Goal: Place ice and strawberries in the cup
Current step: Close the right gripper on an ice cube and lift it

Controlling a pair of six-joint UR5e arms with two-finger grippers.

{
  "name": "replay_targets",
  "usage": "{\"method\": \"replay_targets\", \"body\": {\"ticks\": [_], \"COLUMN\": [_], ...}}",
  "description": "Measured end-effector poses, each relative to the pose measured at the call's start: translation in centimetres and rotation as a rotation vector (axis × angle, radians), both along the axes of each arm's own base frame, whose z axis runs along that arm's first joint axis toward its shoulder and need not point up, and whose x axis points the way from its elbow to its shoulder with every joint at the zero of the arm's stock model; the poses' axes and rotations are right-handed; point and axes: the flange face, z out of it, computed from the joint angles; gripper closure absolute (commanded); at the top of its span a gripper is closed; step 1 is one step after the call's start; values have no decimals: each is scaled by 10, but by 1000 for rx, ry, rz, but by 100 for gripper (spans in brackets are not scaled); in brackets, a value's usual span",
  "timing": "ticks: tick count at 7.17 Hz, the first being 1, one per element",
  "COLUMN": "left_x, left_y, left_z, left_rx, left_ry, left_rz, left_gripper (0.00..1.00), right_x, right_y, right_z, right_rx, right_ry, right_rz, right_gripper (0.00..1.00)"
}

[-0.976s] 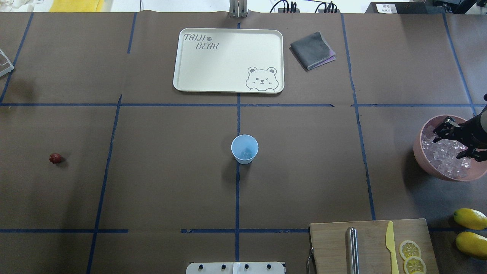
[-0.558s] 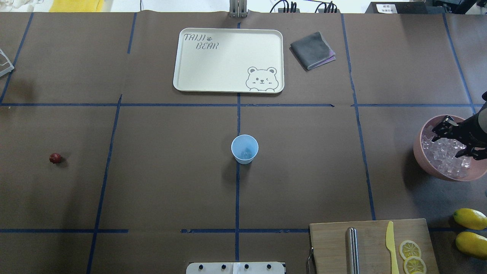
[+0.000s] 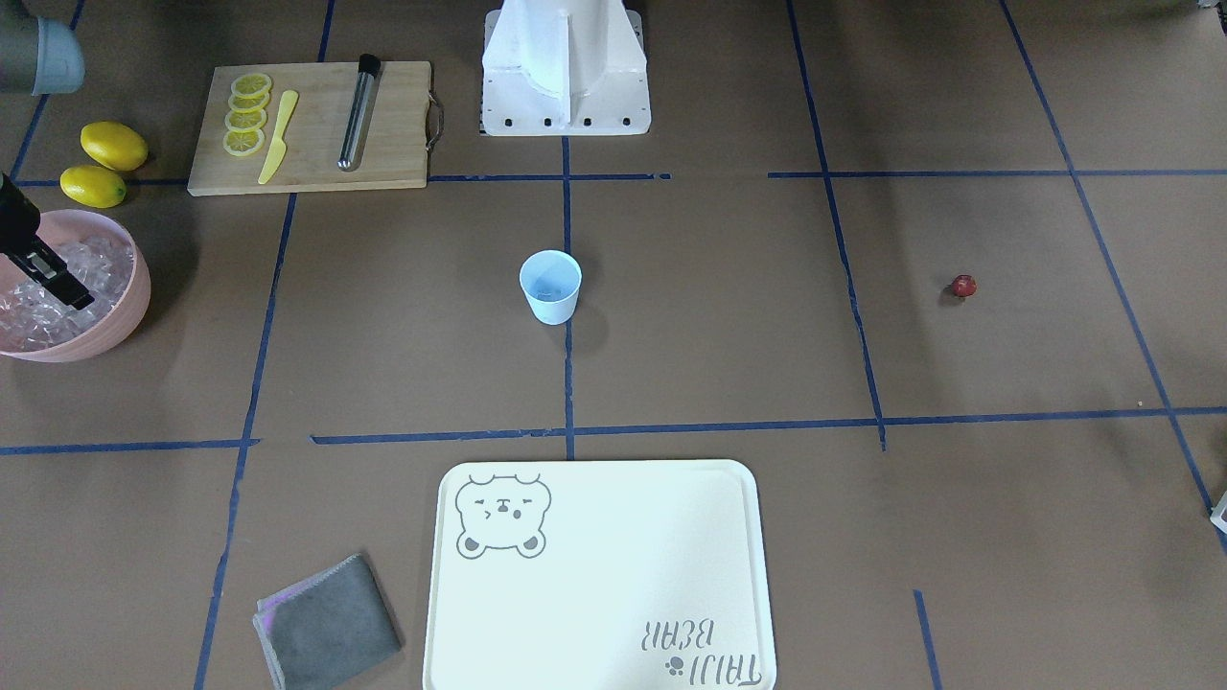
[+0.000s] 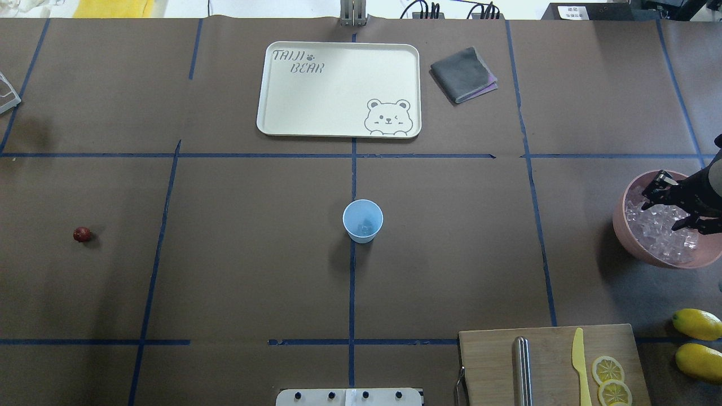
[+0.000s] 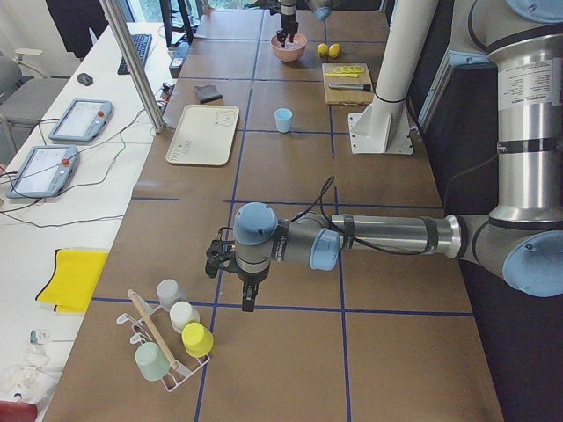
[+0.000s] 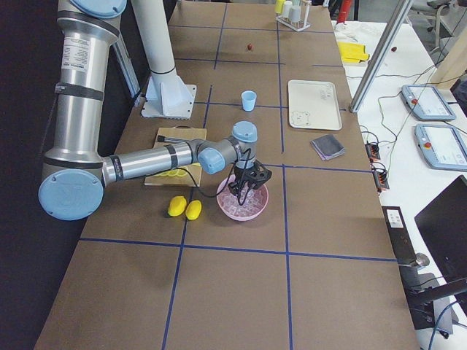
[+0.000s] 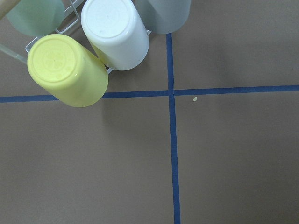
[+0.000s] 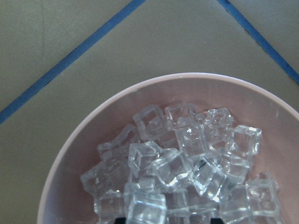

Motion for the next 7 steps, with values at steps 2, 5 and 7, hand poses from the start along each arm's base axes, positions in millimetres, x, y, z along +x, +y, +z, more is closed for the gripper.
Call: {"method": "replay_targets", "body": {"ticks": [2,5,7], "left_x": [0,0,0], "left_y": [3,5,7], "left_z": [2,4,6], "left_rx": [5,7,4], "left_ry": [-2,-3,-3], "left_rz": [0,-1,0], "left_gripper": [0,0,0], "right_x": [0,0,-1], "right_y": [0,-2,-4], "right_z": [0,-2,-3], "right_rx": [3,11,18], "right_ry": [3,7,11], "right_rz": [2,7,9], "right_gripper": [34,34,36]}}
